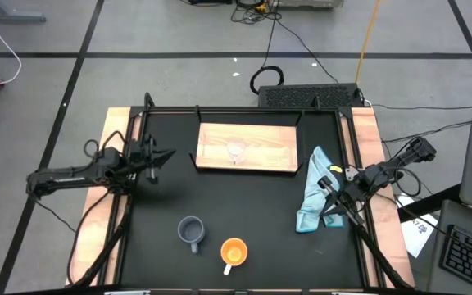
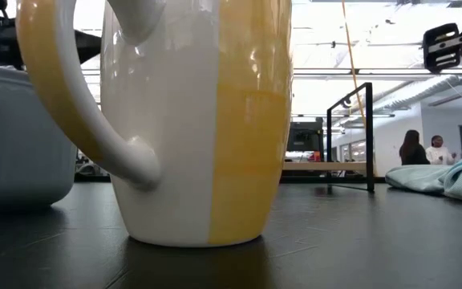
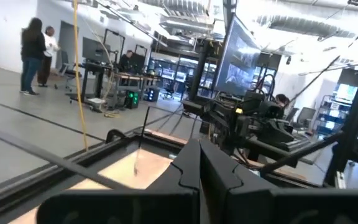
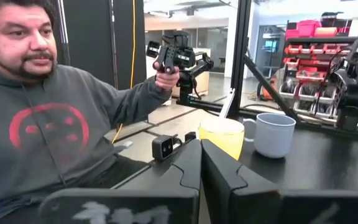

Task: Stack small to large cups/mugs on shelf
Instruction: Put the transparent mug on the shelf

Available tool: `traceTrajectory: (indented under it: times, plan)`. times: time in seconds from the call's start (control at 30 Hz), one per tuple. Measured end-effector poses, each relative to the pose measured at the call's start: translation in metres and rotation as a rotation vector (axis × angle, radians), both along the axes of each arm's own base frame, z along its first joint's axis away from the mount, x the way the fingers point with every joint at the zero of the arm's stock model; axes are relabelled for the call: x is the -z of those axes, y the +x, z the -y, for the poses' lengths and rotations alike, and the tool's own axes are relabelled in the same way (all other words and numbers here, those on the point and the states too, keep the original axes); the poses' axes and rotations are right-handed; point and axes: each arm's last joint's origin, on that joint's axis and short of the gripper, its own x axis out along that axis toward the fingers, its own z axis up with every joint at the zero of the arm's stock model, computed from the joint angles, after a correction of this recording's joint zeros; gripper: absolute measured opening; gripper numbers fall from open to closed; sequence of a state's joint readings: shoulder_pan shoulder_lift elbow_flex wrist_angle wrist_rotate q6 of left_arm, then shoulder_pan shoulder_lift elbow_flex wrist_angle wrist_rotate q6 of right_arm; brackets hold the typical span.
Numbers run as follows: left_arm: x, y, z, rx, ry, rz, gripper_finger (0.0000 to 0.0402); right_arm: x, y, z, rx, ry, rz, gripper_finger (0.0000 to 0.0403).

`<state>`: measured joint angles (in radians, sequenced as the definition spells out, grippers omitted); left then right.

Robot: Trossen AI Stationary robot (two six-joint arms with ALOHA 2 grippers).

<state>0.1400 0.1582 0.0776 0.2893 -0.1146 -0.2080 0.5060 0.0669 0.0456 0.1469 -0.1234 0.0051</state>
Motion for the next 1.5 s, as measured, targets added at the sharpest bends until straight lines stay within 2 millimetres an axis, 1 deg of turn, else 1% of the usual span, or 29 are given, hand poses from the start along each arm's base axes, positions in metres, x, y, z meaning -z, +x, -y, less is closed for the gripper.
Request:
traceTrajectory:
  times: [0.1, 0.17, 0.33, 0.47, 0.53, 0.6, 0.67, 0.77, 0.87, 0.97, 1.07, 1.17, 1.3, 1.5]
  plan:
    - [-0.004, 0.007, -0.001, -0.018, 0.034, 0.001, 0.0003, 0.0, 0.0, 0.0, 0.001, -0.009, 0.004, 0.0]
    - [-0.011, 0.013, -0.003, -0.049, 0.047, -0.025, 0.0003, 0.0, 0.0, 0.0, 0.001, -0.012, 0.007, 0.0]
    - [-0.042, 0.033, -0.013, -0.153, 0.037, -0.064, 0.0006, 0.0, 0.0, 0.0, 0.001, -0.016, 0.01, 0.0]
    - [-0.071, 0.05, -0.025, -0.195, 0.04, -0.088, 0.0026, 0.0, 0.0, 0.0, 0.002, -0.017, 0.011, 0.0]
    - [-0.083, 0.06, -0.03, -0.178, 0.062, -0.124, 0.0036, 0.0, 0.0, 0.0, 0.001, -0.017, 0.01, 0.0]
    - [-0.092, 0.071, -0.036, -0.139, 0.103, -0.168, 0.0042, 0.0, 0.0, 0.0, 0.001, -0.016, 0.009, 0.0]
    - [-0.098, 0.081, -0.041, -0.088, 0.14, -0.198, 0.0043, 0.0, 0.0, 0.0, 0.001, -0.015, 0.009, 0.0]
    - [-0.107, 0.097, -0.05, -0.054, 0.138, -0.23, 0.0035, 0.0, 0.0, 0.0, 0.001, -0.015, 0.009, 0.0]
    - [-0.113, 0.11, -0.062, -0.067, 0.113, -0.278, 0.0022, 0.0, 0.0, 0.0, 0.001, -0.015, 0.008, 0.0]
    - [-0.116, 0.121, -0.076, -0.024, 0.099, -0.339, 0.0005, 0.0, 0.0, 0.0, 0.001, -0.015, 0.008, 0.0]
    - [-0.12, 0.13, -0.089, 0.02, 0.052, -0.378, 0.0005, 0.001, 0.0, 0.0, 0.001, -0.017, -0.003, 0.0]
    - [-0.121, 0.14, -0.1, 0.052, 0.018, -0.461, 0.0006, 0.004, 0.0, 0.0, 0.0, -0.026, -0.028, 0.0]
    - [-0.125, 0.155, -0.113, 0.057, 0.004, -0.568, 0.0003, 0.006, 0.0, 0.0, 0.001, -0.04, -0.052, 0.0]
    - [-0.128, 0.18, -0.127, 0.087, 0.026, -0.704, 0.0002, 0.006, 0.0, 0.0, 0.001, -0.043, -0.05, 0.0]
